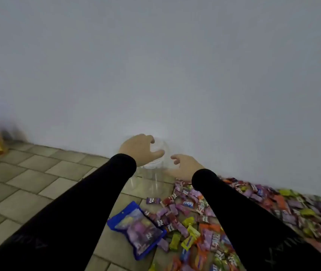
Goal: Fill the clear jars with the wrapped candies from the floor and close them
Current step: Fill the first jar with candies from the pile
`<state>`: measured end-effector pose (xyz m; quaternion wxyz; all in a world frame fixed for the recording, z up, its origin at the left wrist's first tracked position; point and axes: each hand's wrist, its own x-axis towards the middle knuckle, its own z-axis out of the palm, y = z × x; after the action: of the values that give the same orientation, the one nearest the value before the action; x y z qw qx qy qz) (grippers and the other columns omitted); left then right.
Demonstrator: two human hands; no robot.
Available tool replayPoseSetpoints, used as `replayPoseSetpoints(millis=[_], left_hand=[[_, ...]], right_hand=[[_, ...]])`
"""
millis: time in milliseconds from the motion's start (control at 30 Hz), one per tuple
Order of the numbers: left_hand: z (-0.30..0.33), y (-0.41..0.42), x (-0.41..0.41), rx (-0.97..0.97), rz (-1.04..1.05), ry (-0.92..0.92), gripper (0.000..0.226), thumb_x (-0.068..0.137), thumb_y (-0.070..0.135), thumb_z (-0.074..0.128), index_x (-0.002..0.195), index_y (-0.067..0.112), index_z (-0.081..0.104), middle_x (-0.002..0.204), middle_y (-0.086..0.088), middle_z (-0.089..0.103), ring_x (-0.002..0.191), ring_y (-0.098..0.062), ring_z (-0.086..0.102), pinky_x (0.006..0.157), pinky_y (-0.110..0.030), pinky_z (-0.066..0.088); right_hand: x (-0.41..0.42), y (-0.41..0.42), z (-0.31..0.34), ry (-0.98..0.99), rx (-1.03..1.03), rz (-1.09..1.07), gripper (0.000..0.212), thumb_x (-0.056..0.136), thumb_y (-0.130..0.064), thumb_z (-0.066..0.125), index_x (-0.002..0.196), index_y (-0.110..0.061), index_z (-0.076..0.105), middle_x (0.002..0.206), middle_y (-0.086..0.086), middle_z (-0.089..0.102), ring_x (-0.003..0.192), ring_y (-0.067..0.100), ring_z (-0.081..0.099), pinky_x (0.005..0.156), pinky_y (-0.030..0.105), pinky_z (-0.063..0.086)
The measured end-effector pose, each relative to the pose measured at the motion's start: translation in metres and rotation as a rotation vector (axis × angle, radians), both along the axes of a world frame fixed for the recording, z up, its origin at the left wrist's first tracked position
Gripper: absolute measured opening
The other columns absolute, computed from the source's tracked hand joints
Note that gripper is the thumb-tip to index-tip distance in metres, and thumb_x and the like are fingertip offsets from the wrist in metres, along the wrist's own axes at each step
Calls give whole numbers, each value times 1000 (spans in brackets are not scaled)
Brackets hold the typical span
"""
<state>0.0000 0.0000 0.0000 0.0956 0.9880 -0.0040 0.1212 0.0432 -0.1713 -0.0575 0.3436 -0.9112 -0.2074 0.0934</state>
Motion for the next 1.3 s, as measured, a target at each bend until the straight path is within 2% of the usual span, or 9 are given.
replayPoseSetpoints(millis=[100,233,333,433,567,767,967,1100,1300], left_hand=[[-20,8,13,-13,31,31,67,84,64,53,134,19,48,131,-1,52,116,-20,52,93,-32,42],[-44,17,28,7,50,4,77,79,73,50,135,21,47,130,0,52,116,-21,50,89,-33,41],[-57,22,31,-34,23,-55,79,74,77,50,132,23,49,126,4,53,113,-18,51,87,-32,44],[-70,25,34,-108,-29,-80,77,71,73,56,129,23,52,127,5,51,112,-19,50,88,-30,42],[-79,30,37,-187,-76,-106,73,70,67,64,126,21,55,125,5,50,111,-19,48,93,-29,40],[-63,20,22,-313,-123,-166,79,61,74,54,122,25,56,123,6,45,115,-15,41,91,-25,35],[-32,-15,-4,-440,-173,-195,61,77,54,69,128,26,52,123,6,51,118,-14,38,98,-29,36],[-18,-51,-29,-465,-232,-203,60,78,56,68,127,24,52,117,5,52,116,-16,40,97,-30,36],[-12,-106,-67,-472,-308,-193,55,79,55,66,125,28,52,110,11,47,111,-13,39,90,-25,33]], right_hand=[[11,19,-20,81,30,-8,87,81,-44,71,150,-17,25,149,6,37,132,22,42,104,31,39],[27,39,-49,145,127,-47,107,69,-45,82,152,-20,19,150,1,36,134,22,39,104,34,39],[34,48,-64,123,243,-44,99,63,-42,87,144,-22,33,139,-3,49,127,19,48,103,37,43],[36,54,-73,127,373,-33,83,64,-29,89,134,-21,45,126,-4,60,116,12,57,97,29,47],[35,56,-79,145,470,-29,100,45,-48,86,133,-21,47,122,-7,63,111,8,60,93,28,51],[19,47,-62,45,511,-32,75,67,-28,87,130,-28,48,119,-10,62,106,7,59,83,19,50],[-12,16,-40,-66,602,-81,79,64,-40,82,132,-31,43,130,-8,54,116,7,53,96,33,50],[-41,-22,-35,-131,620,-96,80,69,-39,78,137,-26,39,132,-5,49,121,8,50,89,25,52],[-92,-80,-31,-209,647,-120,65,75,-38,75,130,-26,43,125,-1,54,111,13,58,90,34,53]])
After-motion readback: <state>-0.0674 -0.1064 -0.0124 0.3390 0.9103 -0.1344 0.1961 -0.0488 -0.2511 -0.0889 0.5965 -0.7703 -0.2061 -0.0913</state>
